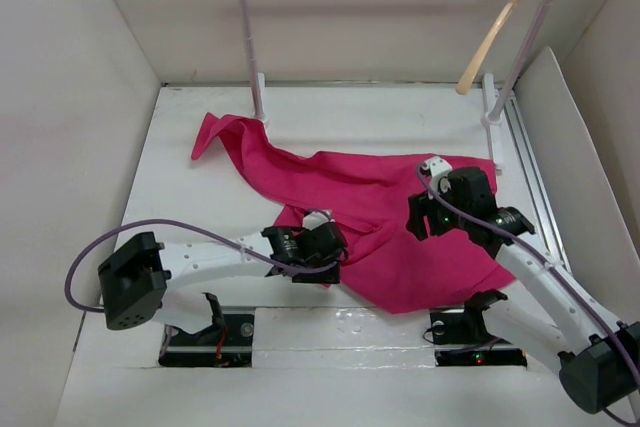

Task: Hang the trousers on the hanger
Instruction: Flatten out the trousers at the center of the board.

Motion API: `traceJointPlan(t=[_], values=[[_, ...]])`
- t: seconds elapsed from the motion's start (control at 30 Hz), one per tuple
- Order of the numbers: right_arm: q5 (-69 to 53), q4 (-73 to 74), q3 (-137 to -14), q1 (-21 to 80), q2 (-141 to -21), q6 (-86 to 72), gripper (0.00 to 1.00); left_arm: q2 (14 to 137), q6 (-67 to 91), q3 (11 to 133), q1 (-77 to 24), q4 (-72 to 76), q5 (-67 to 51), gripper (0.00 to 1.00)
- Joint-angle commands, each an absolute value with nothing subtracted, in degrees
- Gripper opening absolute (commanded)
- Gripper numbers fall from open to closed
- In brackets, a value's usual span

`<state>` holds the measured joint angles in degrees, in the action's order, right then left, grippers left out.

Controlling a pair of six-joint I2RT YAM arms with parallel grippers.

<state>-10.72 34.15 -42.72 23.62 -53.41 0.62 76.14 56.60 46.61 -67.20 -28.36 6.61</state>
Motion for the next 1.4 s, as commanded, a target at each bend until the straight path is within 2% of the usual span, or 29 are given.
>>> traceJointPlan(t=[0.0, 0.13, 0.17, 0.2, 0.37, 0.43, 0.47, 0.53, 0.6, 0.67, 0.7, 0.77, 0.93, 1.03, 1.17, 1.27, 1.37], values=[[-12.0, 35.8, -40.4, 20.3, -50.5, 0.2, 0.7, 78.0, 60.4, 45.9, -67.6, -26.9, 8.7, 0.54], [-15.6, 35.6, -38.7, 15.4, -49.4, 1.0, 0.7, 80.2, 59.5, 44.7, -68.3, -23.5, 6.5, 0.53], [-15.6, 35.8, -38.5, 14.6, -49.2, 1.1, 0.7, 81.5, 59.5, 44.6, -68.3, -23.2, 5.9, 0.42], [-15.5, 36.0, -38.3, 12.8, -49.0, 1.3, 0.7, 82.2, 59.5, 44.7, -68.8, -23.7, 6.0, 0.38], [-16.2, 34.9, -35.2, 5.6, -48.5, 2.0, 0.74, 86.7, 59.3, 45.6, -68.8, -23.6, 8.8, 0.46], [-18.0, 35.0, -34.3, 1.3, -49.4, 3.0, 0.76, 89.4, 58.6, 47.5, -68.8, -25.0, 10.9, 0.42], [-18.1, 34.7, -33.1, -0.1, -49.7, 3.4, 0.78, 89.8, 58.4, 48.1, -68.8, -26.1, 11.9, 0.21], [-19.2, 32.5, -31.5, -3.1, -50.9, 3.4, 0.79, 88.4, 58.4, 50.0, -68.8, -31.1, 14.9, 0.0], [-20.8, 30.5, -29.3, -6.9, -52.8, 2.0, 0.78, 85.4, 58.7, 50.3, -68.8, -36.4, 18.3, 0.0], [-21.7, 25.1, -27.9, -8.5, -54.6, 0.1, 0.77, 78.8, 59.0, 50.7, -68.2, -40.8, 20.1, 0.0], [-20.2, 21.0, -27.1, -9.1, -57.0, -2.3, 0.77, 73.6, 59.4, 51.3, -66.5, -47.7, 21.8, 0.0], [-19.6, 18.0, -27.4, -9.8, -60.3, -3.4, 0.76, 68.0, 59.9, 52.0, -65.6, -49.9, 22.9, 0.0], [-17.9, 9.3, -30.9, -12.8, -71.2, -6.1, 0.76, 52.3, 61.3, 57.6, -57.9, -65.0, 28.8, 0.0], [-18.1, 5.0, -32.5, -16.4, -78.0, -8.0, 0.76, 46.0, 57.4, 60.0, -50.4, -65.2, 29.8, 0.0], [-18.1, 2.6, -37.4, -21.7, -85.2, -9.4, 0.76, 42.5, 51.5, 61.5, -40.5, -65.1, 30.4, 0.0], [-18.1, 1.3, -40.4, -24.1, -88.6, -10.8, 0.76, 41.1, 50.1, 66.6, -35.8, -65.2, 35.9, 0.0], [-17.0, 1.3, -45.9, -24.1, -89.8, -11.9, 0.76, 43.1, 48.8, 75.1, -35.8, -65.0, 50.4, 0.0]])
